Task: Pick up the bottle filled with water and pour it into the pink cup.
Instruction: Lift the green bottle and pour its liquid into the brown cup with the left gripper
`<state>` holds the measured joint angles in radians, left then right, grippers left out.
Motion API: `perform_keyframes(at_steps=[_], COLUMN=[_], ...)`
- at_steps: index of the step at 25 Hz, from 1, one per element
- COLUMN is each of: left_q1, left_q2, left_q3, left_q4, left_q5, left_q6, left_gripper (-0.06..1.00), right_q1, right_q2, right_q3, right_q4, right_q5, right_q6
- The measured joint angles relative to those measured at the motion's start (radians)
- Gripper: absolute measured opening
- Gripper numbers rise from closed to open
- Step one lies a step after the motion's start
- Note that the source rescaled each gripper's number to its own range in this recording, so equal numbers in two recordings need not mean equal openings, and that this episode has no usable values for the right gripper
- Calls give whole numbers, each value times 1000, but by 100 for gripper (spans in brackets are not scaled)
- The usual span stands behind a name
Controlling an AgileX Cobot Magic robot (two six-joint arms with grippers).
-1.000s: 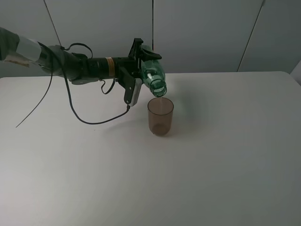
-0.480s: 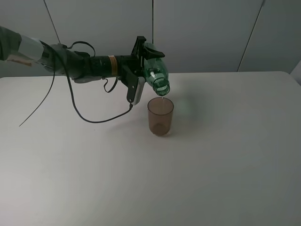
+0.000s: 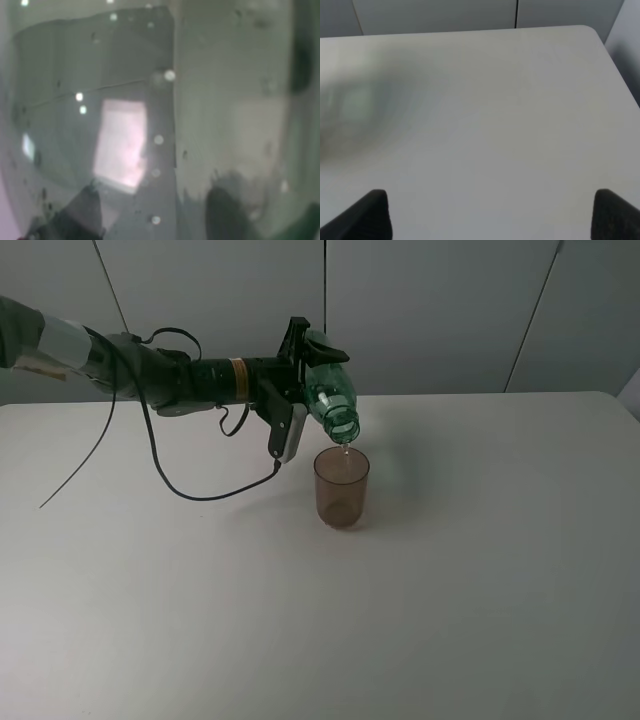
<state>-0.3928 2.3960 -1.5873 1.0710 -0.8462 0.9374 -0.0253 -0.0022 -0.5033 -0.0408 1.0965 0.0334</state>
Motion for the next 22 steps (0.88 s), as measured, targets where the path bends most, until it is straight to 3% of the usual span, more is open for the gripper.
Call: perform_keyframes(at_steps=[22], left_q1=[0], left_q2=[2], left_q3=[0], left_q4=[10], left_q5=[12], left_q6=[40], left_gripper=[1], right_q1=[0], right_q2=[0], right_q3=[0], right_q4=[0], right_q5=[0], right_q6=[0])
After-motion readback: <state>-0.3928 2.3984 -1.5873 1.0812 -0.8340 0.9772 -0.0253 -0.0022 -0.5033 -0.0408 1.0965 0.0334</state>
